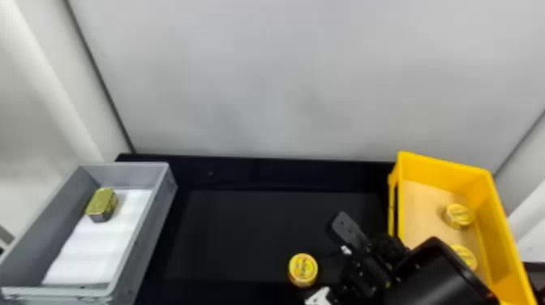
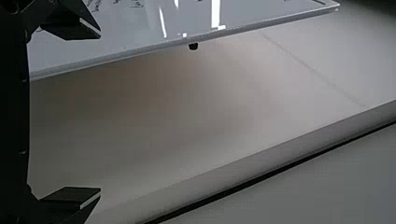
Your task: Pick up the round yellow can and place it in the yellow rectangular box
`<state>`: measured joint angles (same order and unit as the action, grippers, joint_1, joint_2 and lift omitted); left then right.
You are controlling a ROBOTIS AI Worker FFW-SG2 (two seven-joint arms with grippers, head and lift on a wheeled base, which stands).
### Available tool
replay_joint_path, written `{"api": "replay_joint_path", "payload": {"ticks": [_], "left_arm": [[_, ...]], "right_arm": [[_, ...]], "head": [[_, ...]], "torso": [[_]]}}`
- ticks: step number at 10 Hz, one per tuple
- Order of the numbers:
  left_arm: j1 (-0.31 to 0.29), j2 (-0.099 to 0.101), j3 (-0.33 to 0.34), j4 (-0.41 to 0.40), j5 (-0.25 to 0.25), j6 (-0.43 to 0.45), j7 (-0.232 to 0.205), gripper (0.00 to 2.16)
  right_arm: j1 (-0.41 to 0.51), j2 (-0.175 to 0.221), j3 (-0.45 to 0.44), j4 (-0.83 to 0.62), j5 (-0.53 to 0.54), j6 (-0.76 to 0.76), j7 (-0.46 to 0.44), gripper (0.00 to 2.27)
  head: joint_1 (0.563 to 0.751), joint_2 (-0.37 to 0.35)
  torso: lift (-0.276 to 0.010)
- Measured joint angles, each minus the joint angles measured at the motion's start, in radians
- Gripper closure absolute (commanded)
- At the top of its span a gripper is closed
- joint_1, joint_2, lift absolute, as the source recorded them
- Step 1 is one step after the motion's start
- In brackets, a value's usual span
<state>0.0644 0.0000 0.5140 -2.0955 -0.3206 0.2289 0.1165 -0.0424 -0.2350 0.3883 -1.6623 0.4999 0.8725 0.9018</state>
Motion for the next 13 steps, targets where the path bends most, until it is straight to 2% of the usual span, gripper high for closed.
{"api": "replay_joint_path", "payload": {"ticks": [6,7,8,12,13], "left_arm": [[-0.001,0.000,-0.003,0.000,0.000,-0.003,-0.002,0.10],[-0.001,0.000,-0.003,0.000,0.000,-0.003,-0.002,0.10],[-0.001,0.000,-0.003,0.000,0.000,-0.003,-0.002,0.10],[0.001,0.000,-0.003,0.000,0.000,-0.002,-0.002,0.10],[0.002,0.000,-0.003,0.000,0.000,-0.002,-0.002,0.10]], "right_arm": [[-0.058,0.044,0.010,0.126,-0.024,-0.082,-0.014,0.13],[-0.064,0.051,0.012,0.139,-0.024,-0.092,-0.019,0.19],[-0.068,0.056,0.012,0.147,-0.024,-0.099,-0.023,0.43],[-0.070,0.052,-0.001,0.131,-0.024,-0.100,-0.032,0.73],[-0.068,0.051,-0.002,0.123,-0.024,-0.097,-0.033,0.74]], "head": [[0.694,0.014],[0.694,0.014],[0.694,0.014],[0.694,0.014],[0.694,0.014]], "torso": [[-0.060],[-0.060],[-0.060],[-0.060],[-0.060]]}}
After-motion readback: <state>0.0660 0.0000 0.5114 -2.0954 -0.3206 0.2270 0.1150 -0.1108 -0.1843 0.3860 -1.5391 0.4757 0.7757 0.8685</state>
